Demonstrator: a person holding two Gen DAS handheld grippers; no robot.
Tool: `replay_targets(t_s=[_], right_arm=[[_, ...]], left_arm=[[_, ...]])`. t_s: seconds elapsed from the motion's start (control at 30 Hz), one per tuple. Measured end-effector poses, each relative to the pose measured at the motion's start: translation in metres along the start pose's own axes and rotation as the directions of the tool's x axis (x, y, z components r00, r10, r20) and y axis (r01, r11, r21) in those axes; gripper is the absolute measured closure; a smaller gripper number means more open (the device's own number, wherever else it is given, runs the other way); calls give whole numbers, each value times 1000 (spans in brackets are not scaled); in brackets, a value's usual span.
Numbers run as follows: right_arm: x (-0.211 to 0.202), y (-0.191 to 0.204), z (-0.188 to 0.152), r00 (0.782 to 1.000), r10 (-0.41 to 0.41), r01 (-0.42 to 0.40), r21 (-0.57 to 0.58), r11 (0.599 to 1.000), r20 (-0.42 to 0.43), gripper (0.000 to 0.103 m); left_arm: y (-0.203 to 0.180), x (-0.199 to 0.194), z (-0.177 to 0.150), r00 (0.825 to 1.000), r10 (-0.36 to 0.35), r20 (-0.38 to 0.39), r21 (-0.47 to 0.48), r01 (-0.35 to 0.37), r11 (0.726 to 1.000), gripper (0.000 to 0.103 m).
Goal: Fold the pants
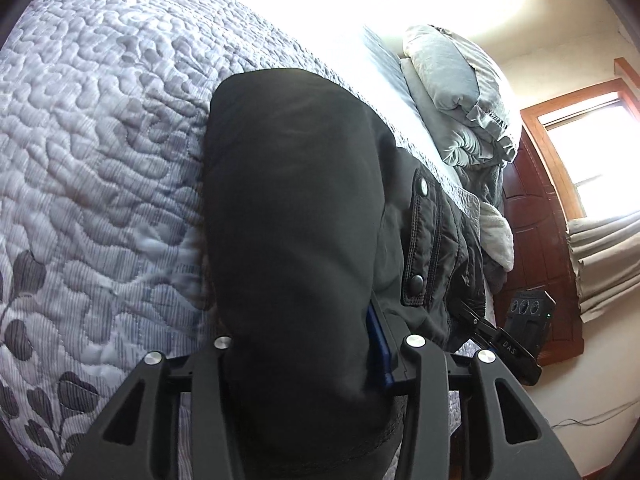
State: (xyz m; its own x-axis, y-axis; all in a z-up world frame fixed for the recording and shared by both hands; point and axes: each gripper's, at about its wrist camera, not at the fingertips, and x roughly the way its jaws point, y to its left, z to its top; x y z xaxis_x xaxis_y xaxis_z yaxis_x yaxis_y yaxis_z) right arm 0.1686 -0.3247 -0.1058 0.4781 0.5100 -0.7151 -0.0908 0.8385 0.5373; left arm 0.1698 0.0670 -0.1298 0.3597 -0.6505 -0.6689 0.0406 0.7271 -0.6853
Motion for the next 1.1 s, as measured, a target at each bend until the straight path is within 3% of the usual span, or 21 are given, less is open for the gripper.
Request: replay_targets(t_s=[0.13,0.27,0.37,0.43,0.5,0.57,0.67,0.77,0.83,0.93,1.03,1.1], right_arm=[[-6,-1,-8,1000,15,-15,6,1000,-4,69],[8,-16,-6,999,16,-14,62,998,-32,63],[13,-31,-12,998,43,-38,109,993,-49,50],[14,-40,-18,997,42,-34,133,990,-59,33],[8,-46,-23,997,67,-58,175,983,-49,32],[-3,-51,-30,995,93,-85,207,975,-25,30],[-25,-50,-41,998,67,-66,197,978,4,29],[-52,-45,-54,998,34,-42,192,981,45,29],[-68,-36,-62,997,-9,-4,176,984,71,29],[-88,-7,-74,985,-140,127,127,984,97,29],[-96,31,-89,949,-294,289,59,956,111,25],[-94,49,-101,919,-381,381,18,924,103,23]], left_arm=[[1,-7,-15,1000,-9,1,5,9,1000,58],[11,4,-15,1000,1,-8,-42,-2,999,46],[16,10,-19,999,25,-19,-27,-26,999,32],[19,10,-22,999,34,-18,-31,-35,999,29],[21,5,-24,1000,27,-16,-36,-28,999,28],[25,-4,-29,999,48,-11,-47,-48,998,20],[29,-26,-36,997,70,11,-61,-69,996,12],[29,-51,-45,992,119,38,-50,-117,992,12],[23,-65,-53,979,199,55,-28,-198,980,12],[5,-81,-68,931,347,110,39,-353,935,7],[-23,-90,-86,886,424,188,104,-447,888,4],[-42,-89,-92,871,447,206,134,-478,868,4]])
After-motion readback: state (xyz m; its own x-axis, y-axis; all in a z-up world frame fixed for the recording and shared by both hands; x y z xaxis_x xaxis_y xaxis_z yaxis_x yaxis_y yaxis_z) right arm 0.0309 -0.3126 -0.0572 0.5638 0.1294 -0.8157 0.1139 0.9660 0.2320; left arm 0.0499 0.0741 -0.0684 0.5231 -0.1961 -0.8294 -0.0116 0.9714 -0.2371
